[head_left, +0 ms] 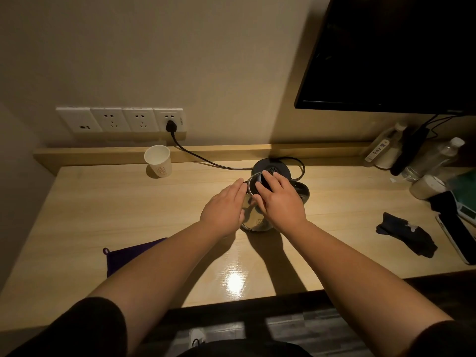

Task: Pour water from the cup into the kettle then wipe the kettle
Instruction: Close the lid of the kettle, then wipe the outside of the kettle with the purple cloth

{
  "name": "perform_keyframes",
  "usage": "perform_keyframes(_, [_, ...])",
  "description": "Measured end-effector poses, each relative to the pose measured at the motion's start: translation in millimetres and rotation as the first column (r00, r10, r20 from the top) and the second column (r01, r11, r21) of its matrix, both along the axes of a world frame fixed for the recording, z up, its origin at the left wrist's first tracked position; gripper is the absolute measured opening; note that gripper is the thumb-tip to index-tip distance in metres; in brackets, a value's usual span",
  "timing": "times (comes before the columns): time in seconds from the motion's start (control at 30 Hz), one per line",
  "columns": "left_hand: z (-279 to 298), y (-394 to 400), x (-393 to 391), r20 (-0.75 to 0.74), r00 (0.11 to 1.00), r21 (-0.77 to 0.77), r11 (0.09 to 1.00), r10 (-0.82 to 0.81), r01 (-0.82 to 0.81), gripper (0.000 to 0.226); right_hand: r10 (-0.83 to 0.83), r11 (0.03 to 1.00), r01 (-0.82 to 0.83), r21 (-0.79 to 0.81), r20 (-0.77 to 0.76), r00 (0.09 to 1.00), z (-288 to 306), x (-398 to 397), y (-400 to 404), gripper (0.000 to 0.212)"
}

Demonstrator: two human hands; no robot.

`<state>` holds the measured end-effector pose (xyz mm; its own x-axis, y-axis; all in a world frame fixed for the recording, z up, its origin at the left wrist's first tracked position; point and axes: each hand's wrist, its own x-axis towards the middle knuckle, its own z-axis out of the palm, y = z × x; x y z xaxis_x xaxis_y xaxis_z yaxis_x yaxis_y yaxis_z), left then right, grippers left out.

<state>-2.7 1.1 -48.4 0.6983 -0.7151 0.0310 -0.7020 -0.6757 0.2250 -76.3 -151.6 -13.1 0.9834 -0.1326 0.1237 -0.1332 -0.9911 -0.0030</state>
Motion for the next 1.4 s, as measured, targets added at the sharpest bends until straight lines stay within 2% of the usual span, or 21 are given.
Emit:
perform_keyframes(0.23, [8.3, 4.6, 1.7, 0.008, 1.0, 0.078, 0.997, -0.004, 0.003, 0.071, 0.019, 1.0, -0.02, -0.015, -0.047, 0.999, 0.1, -1.3, -0.3, 0.05])
perform_keyframes(0.4, [12.4, 23.1, -4.6, 0.097, 0.994, 0.15, 0.986, 0.057, -0.071, 0.067, 0.032, 0.999, -0.031, 0.031, -0.03, 0.999, 3.7, -7.5, 0.2, 0.058])
perform_keyframes(0.6, [16.6, 58.3, -19.3, 0.202, 0.977, 0.158, 0.982, 0.069, -0.102, 0.05, 0.146, 0.989, -0.147, 0.026, 0.026, 0.989, 7.6, -22.1, 11.8, 0.05])
perform_keyframes(0.8, [11.6, 96.0, -44.2, 0.183, 0.974, 0.161, 0.974, 0.132, -0.162, 0.037, 0.291, 0.948, -0.298, 0.114, 0.073, 0.954, -6.9, -43.6, 37.6, 0.041])
perform_keyframes(1.0, [5.6, 126.1, -67.7, 0.159, 0.966, 0.183, 0.955, 0.204, -0.232, 0.03, 0.366, 0.926, -0.363, 0.102, -0.005, 0.931, -27.0, -53.4, 57.9, 0.032])
perform_keyframes(1.4, [-5.0, 180.3, -81.1, 0.128, 0.945, 0.286, 0.902, 0.299, -0.324, 0.026, 0.463, 0.886, -0.453, 0.093, -0.149, 0.874, -45.5, -42.7, 89.1, 0.038])
